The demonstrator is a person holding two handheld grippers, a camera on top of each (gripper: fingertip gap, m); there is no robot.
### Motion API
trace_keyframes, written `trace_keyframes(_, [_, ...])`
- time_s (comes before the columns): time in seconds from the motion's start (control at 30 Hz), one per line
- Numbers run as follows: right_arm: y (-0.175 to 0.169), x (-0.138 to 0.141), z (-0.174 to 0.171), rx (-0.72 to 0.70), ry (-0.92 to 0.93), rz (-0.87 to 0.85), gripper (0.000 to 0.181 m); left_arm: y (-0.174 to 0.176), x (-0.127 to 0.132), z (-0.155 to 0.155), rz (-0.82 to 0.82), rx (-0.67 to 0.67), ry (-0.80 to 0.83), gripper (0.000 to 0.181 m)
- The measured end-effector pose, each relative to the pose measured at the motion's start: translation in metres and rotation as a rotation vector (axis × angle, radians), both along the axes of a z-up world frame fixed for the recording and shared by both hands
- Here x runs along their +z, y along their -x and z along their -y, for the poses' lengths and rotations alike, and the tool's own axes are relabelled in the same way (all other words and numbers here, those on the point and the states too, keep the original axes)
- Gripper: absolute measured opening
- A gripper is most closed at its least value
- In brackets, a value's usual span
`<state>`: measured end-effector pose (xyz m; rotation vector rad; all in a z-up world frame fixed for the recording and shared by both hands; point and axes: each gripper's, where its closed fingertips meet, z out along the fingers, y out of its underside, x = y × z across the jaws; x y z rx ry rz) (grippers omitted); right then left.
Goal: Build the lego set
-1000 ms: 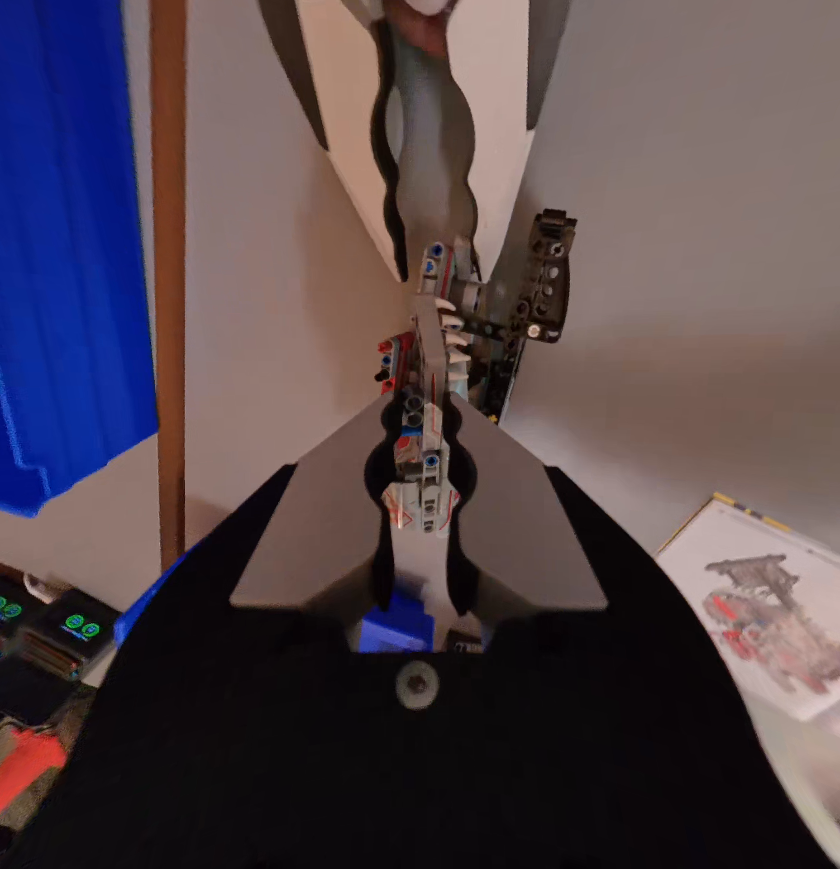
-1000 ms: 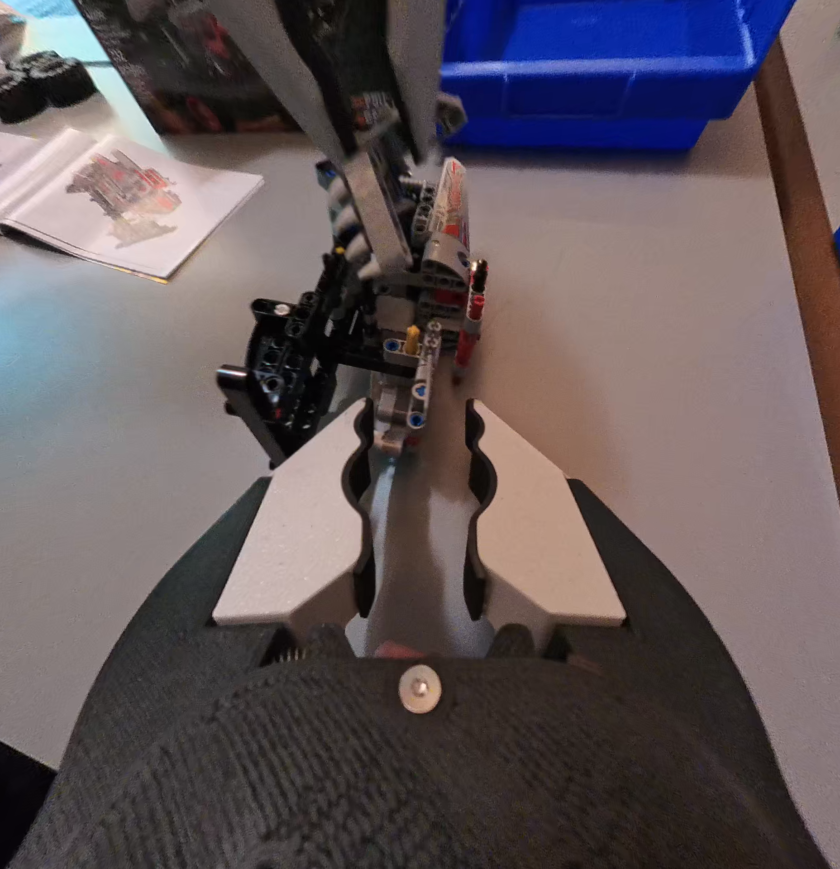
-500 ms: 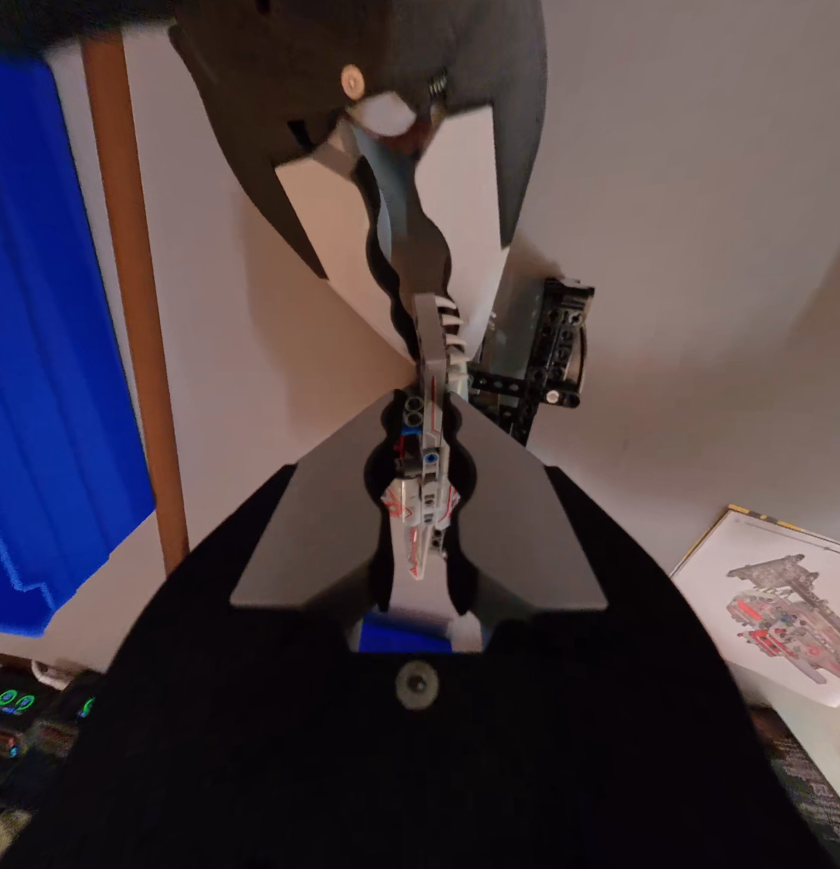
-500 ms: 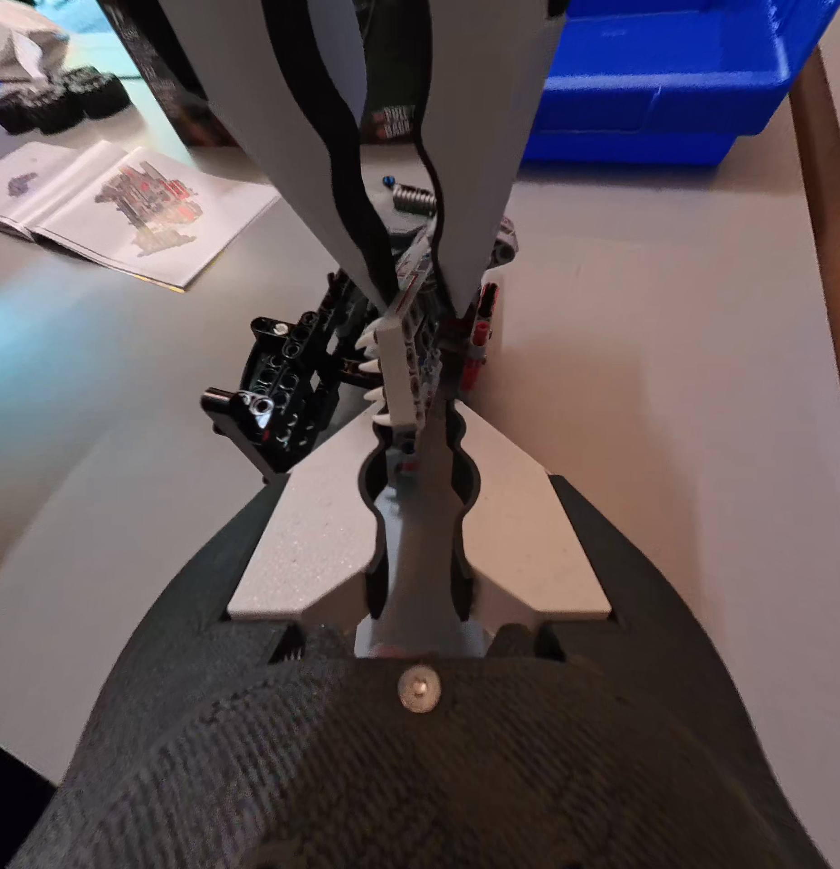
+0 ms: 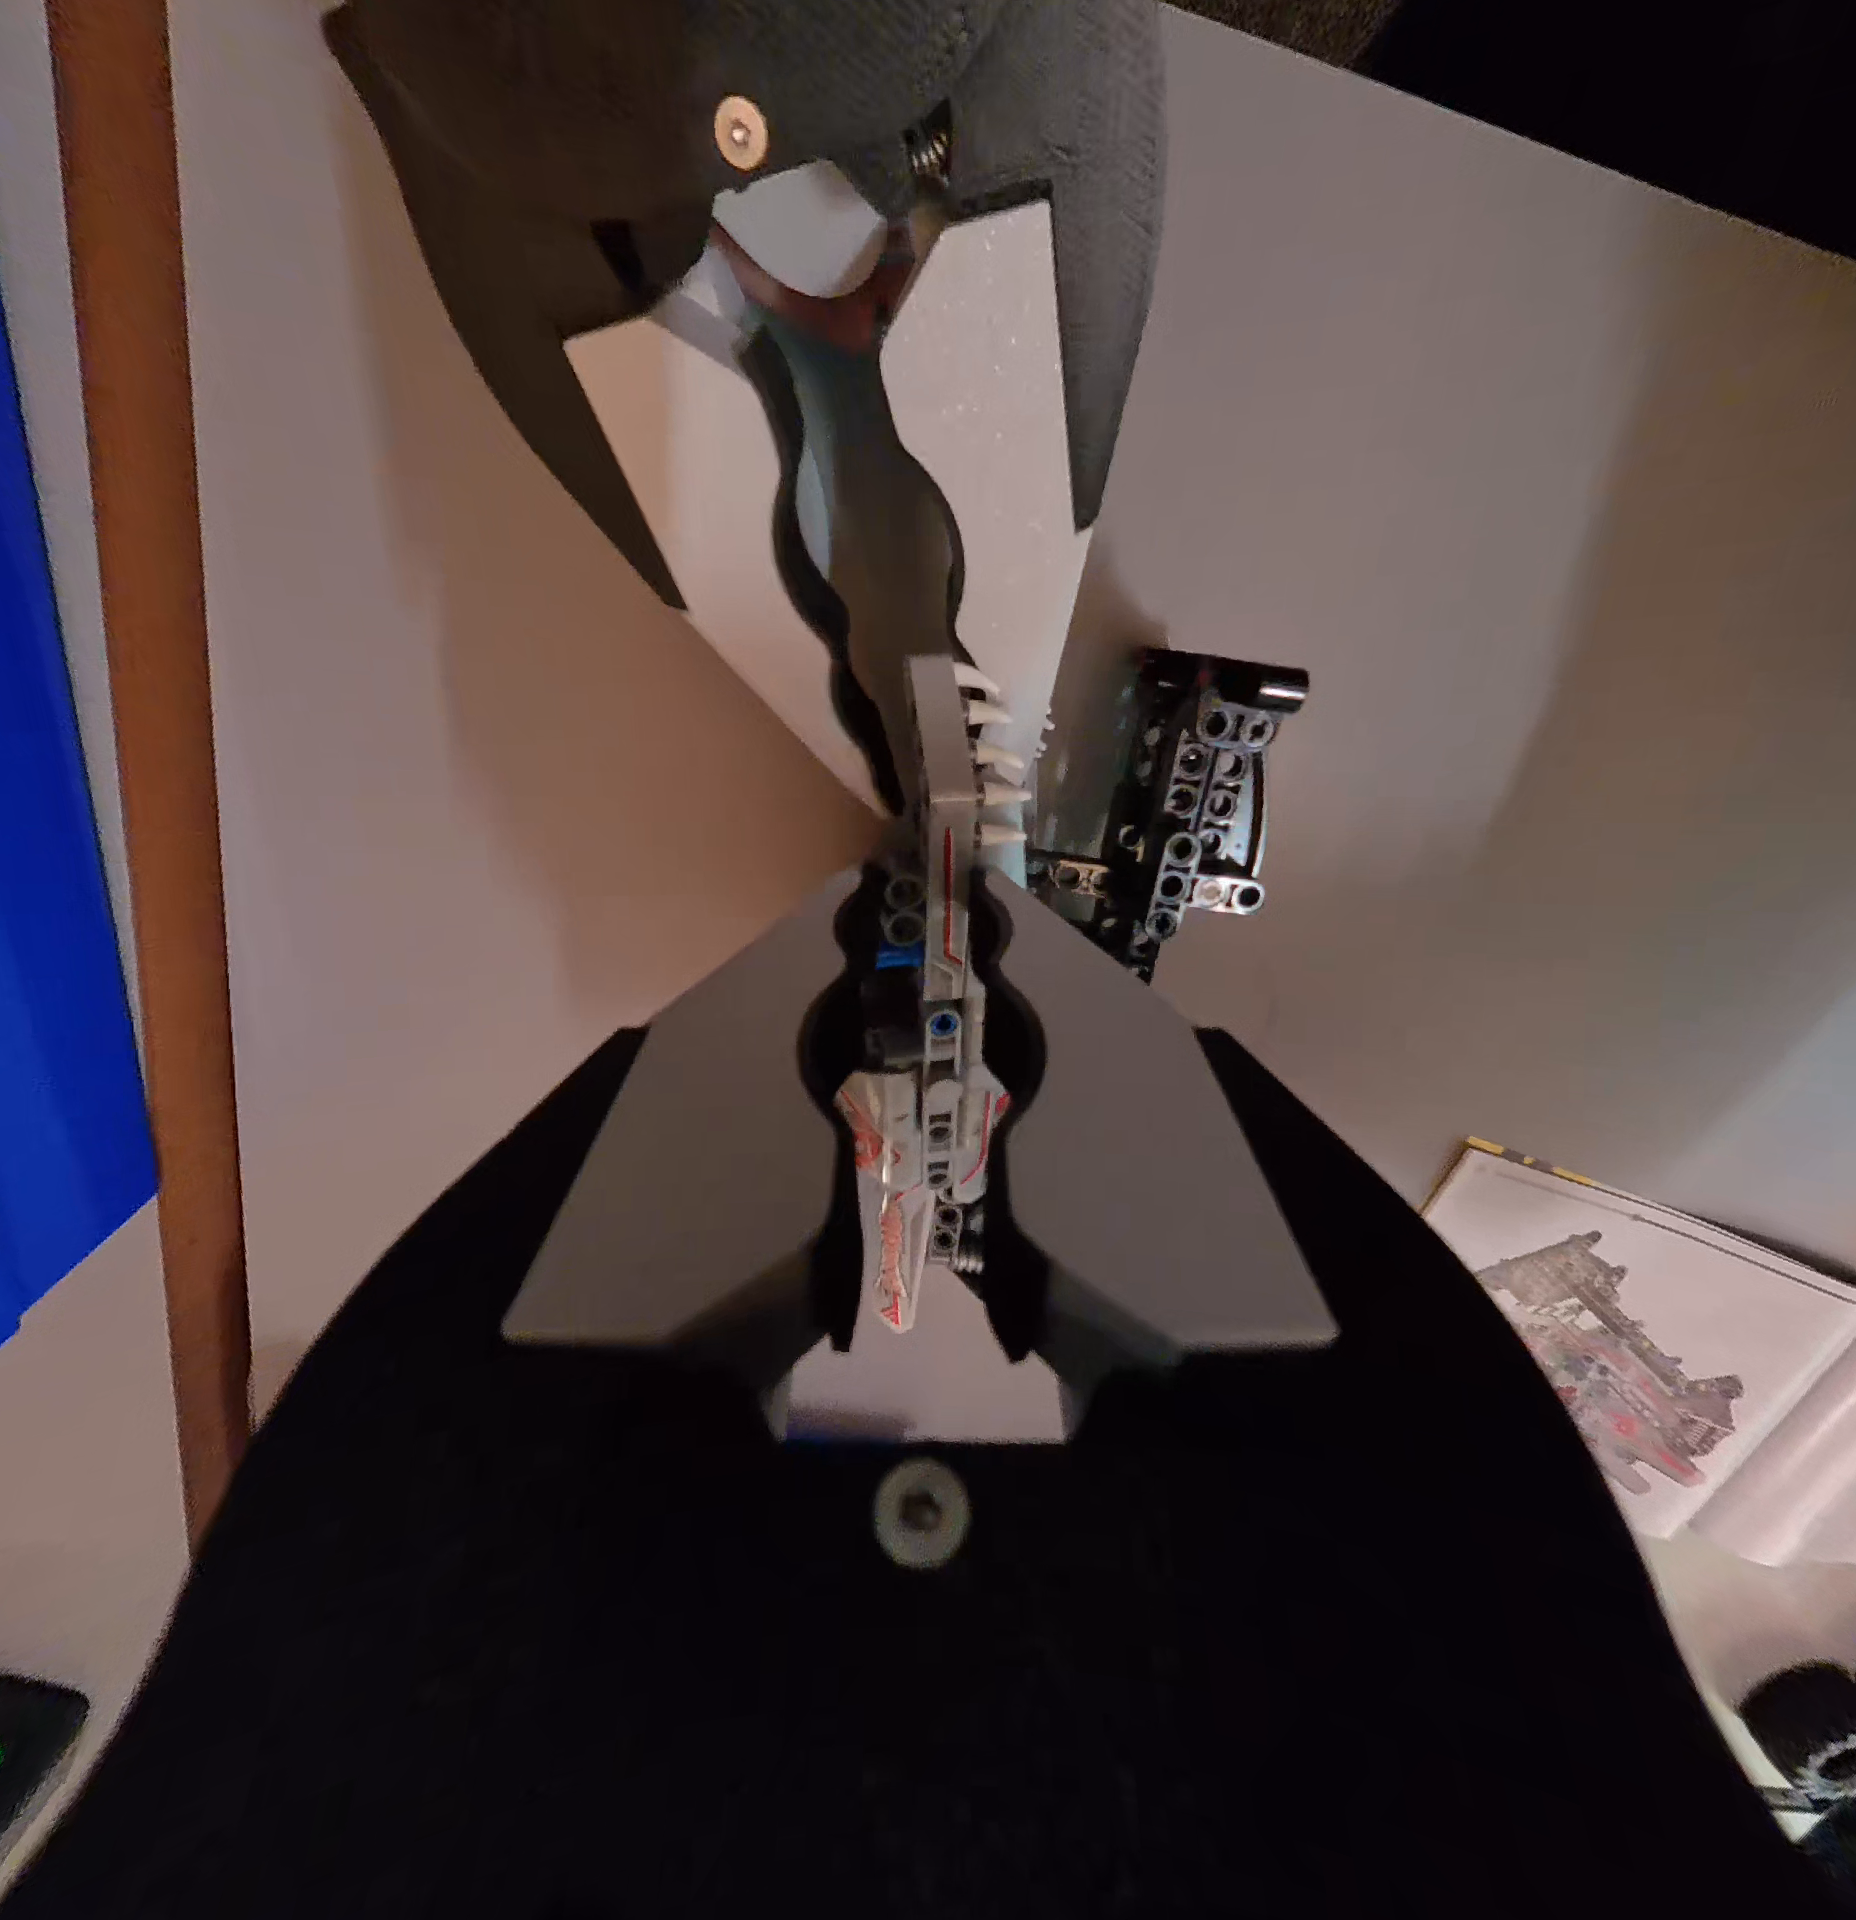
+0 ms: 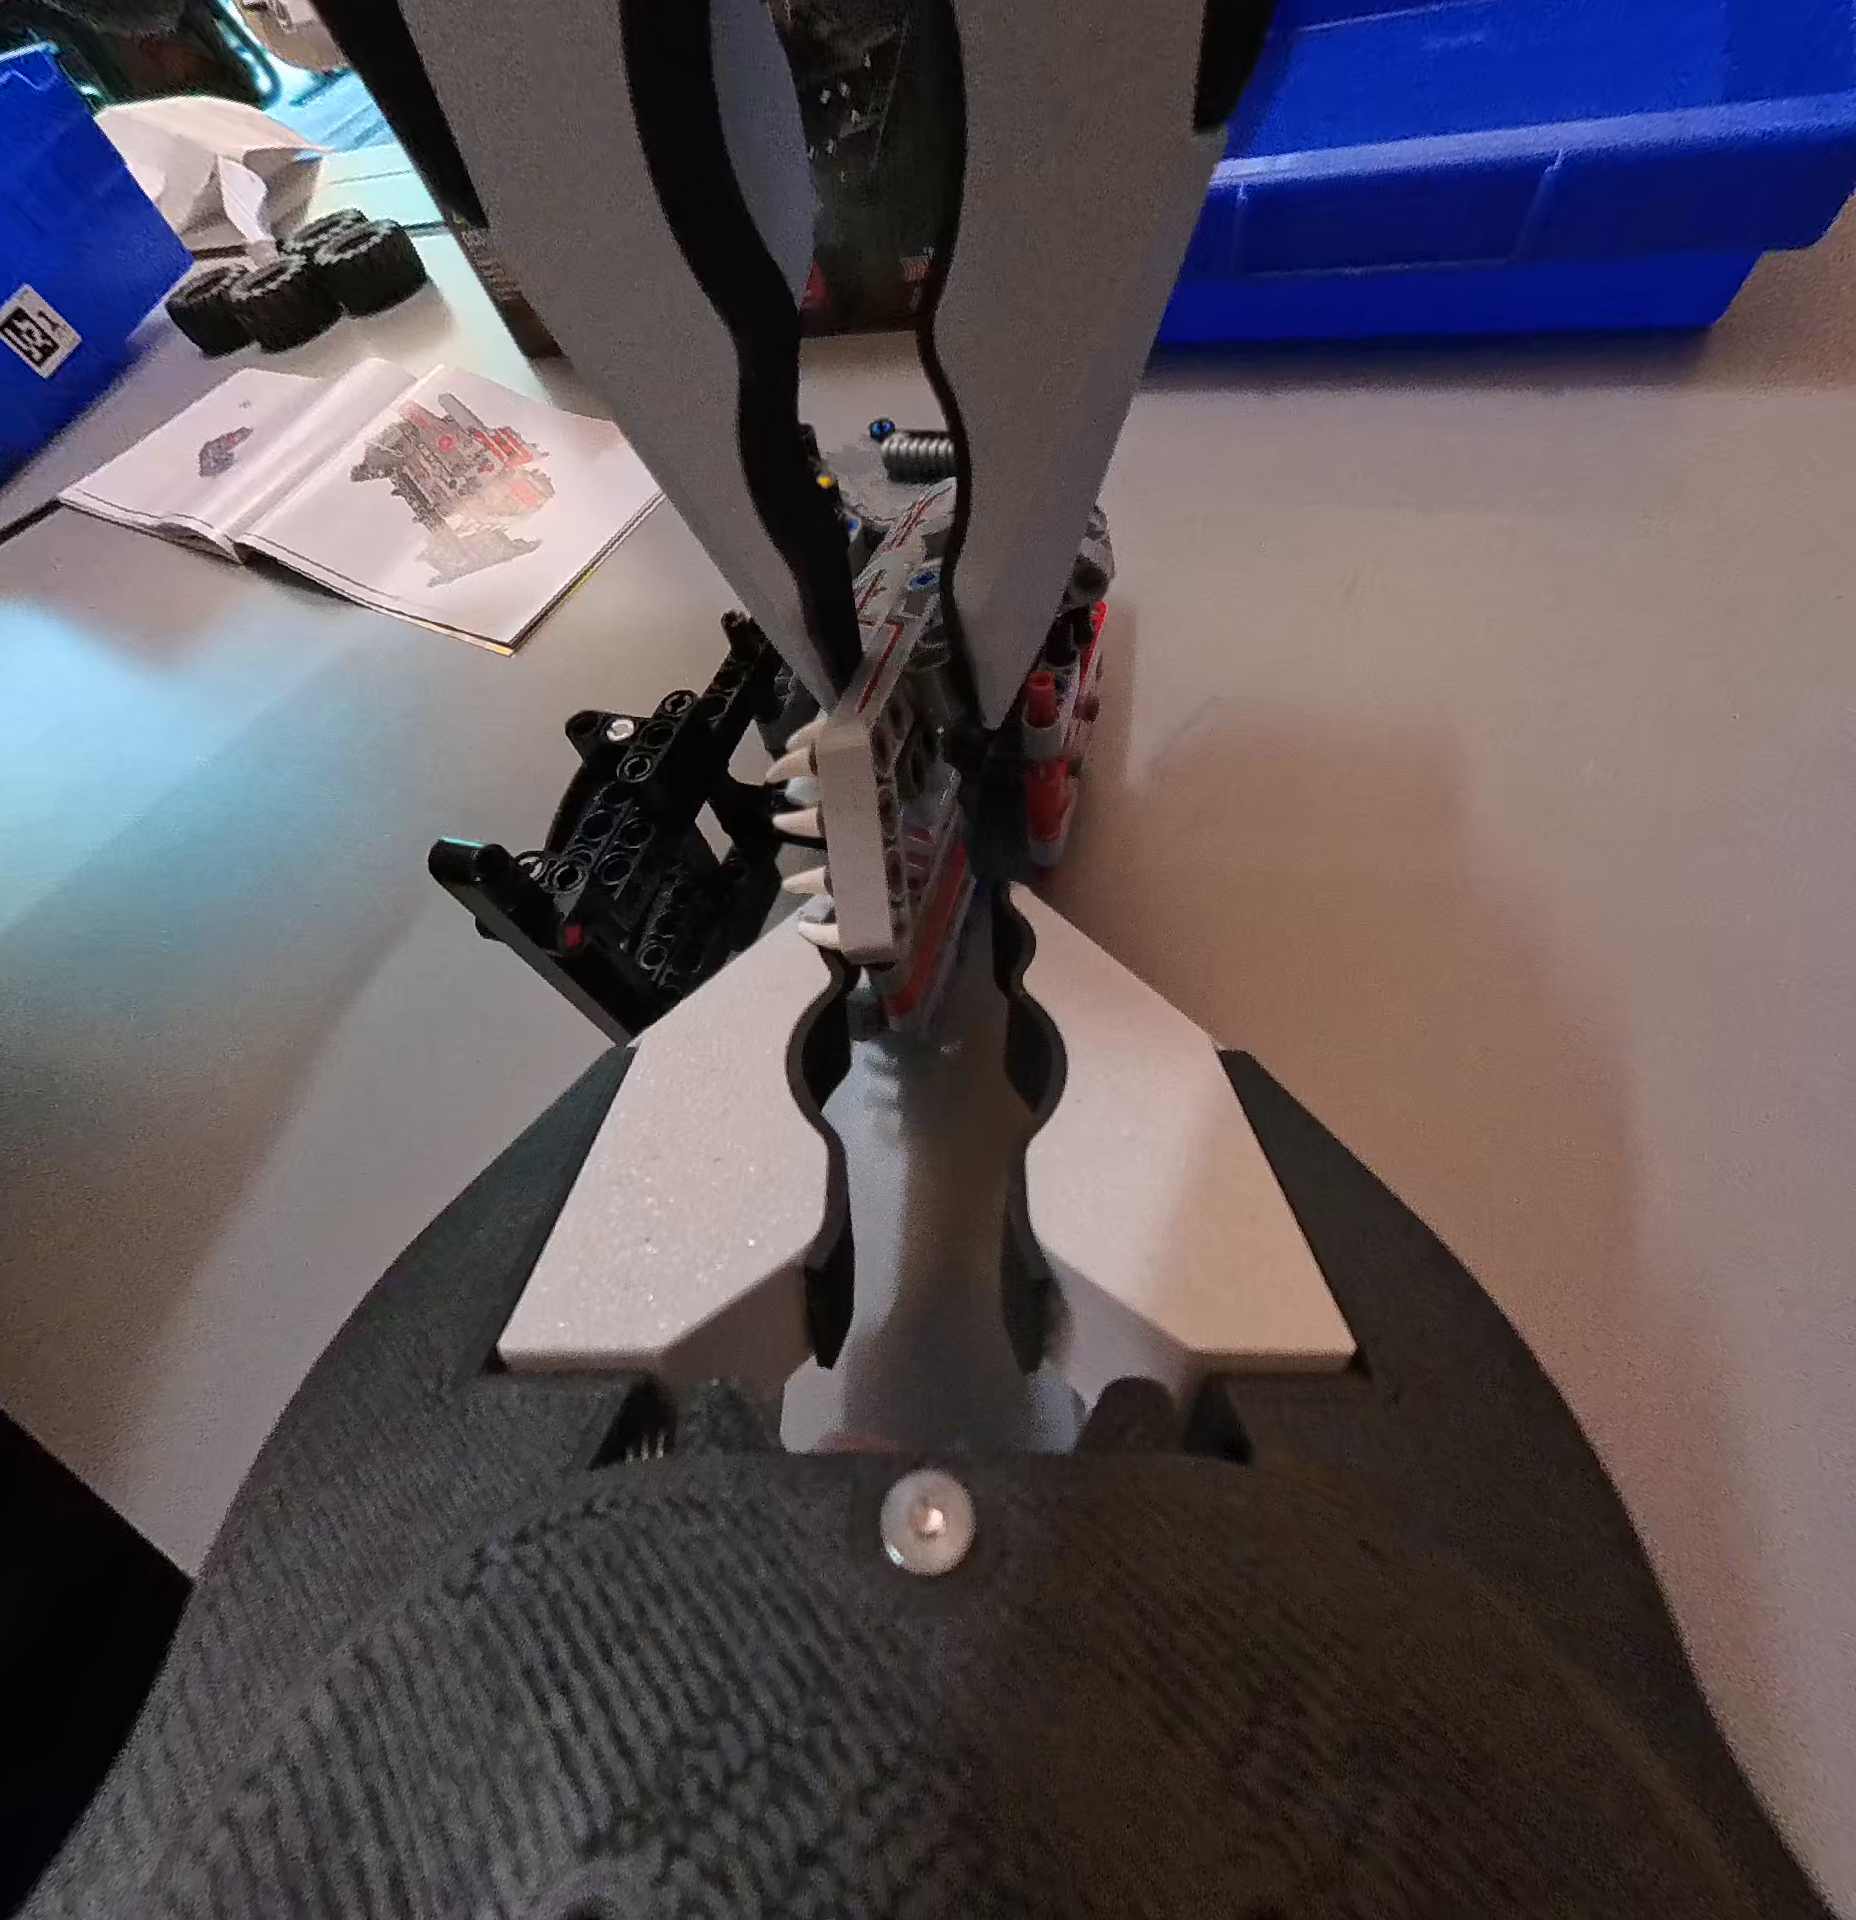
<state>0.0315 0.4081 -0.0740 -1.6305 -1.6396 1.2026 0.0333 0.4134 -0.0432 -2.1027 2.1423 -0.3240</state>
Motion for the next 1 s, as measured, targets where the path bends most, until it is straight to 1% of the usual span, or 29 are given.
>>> trace_keyframes(0.03, [0.0,-0.001,0.001,0.009,0.0,0.004,0.018,0.0,-0.001,0.0,0.007,0.004,0.004,0.013])
trace_keyframes(0.07, [0.0,-0.001,0.003,0.018,-0.007,0.006,0.014,-0.001,-0.002,0.0,0.018,0.013,0.014,0.013])
trace_keyframes(0.17, [0.001,-0.005,0.005,0.025,-0.03,0.028,0.022,0.0,-0.005,0.001,0.042,0.032,0.03,0.013])
trace_keyframes(0.2, [0.001,-0.006,0.006,0.032,-0.036,0.034,0.022,0.0,-0.006,0.0,0.053,0.04,0.029,0.013])
trace_keyframes(0.23, [0.001,-0.006,0.008,0.045,-0.041,0.036,0.017,0.0,-0.007,0.0,0.072,0.047,0.026,0.013])
trace_keyframes(0.3, [0.001,-0.008,0.008,0.045,-0.058,0.042,0.014,0.001,-0.007,-0.001,0.117,0.069,0.014,0.013])
trace_keyframes(0.37, [0.003,-0.007,0.007,0.043,-0.098,0.033,0.013,0.005,-0.006,-0.002,0.159,0.101,-0.03,0.013])
trace_keyframes(0.43, [0.005,-0.007,0.006,0.049,-0.179,0.018,0.011,0.01,-0.005,0.001,0.181,0.102,-0.118,0.013])
trace_keyframes(0.47, [0.007,-0.005,0.007,0.067,-0.249,-0.005,0.012,0.015,-0.004,0.004,0.174,0.096,-0.175,0.013])
trace_keyframes(0.53, [0.012,0.001,0.007,0.101,-0.462,-0.077,0.012,0.02,0.002,0.014,0.172,0.095,-0.312,0.013])
trace_keyframes(0.6, [0.017,0.013,0.012,0.136,-0.731,-0.157,0.011,0.027,0.011,0.027,0.167,0.107,-0.466,0.013])
trace_keyframes(0.67, [0.025,0.027,0.016,0.128,-0.976,-0.204,0.01,0.033,0.019,0.043,0.165,0.127,-0.642,0.013])
trace_keyframes(0.73, [0.031,0.03,0.026,0.148,-1.118,-0.181,0.009,0.037,0.021,0.063,0.134,0.139,-0.793,0.013])
trace_keyframes(0.8, [0.033,0.033,0.038,0.168,-1.251,-0.17,0.01,0.041,0.023,0.079,0.083,0.121,-0.956,0.013])
trace_keyframes(0.87, [0.033,0.039,0.054,0.202,-1.384,-0.182,0.009,0.039,0.025,0.092,0.052,0.124,-1.08,0.013])
trace_keyframes(0.93, [0.035,0.046,0.066,0.234,-1.56,-0.176,0.009,0.038,0.027,0.105,0.008,0.107,-1.178,0.013])
trace_keyframes(1.0, [0.039,0.05,0.08,0.272,-1.685,-0.174,0.008,0.038,0.026,0.118,-0.018,0.102,-1.229,0.013])
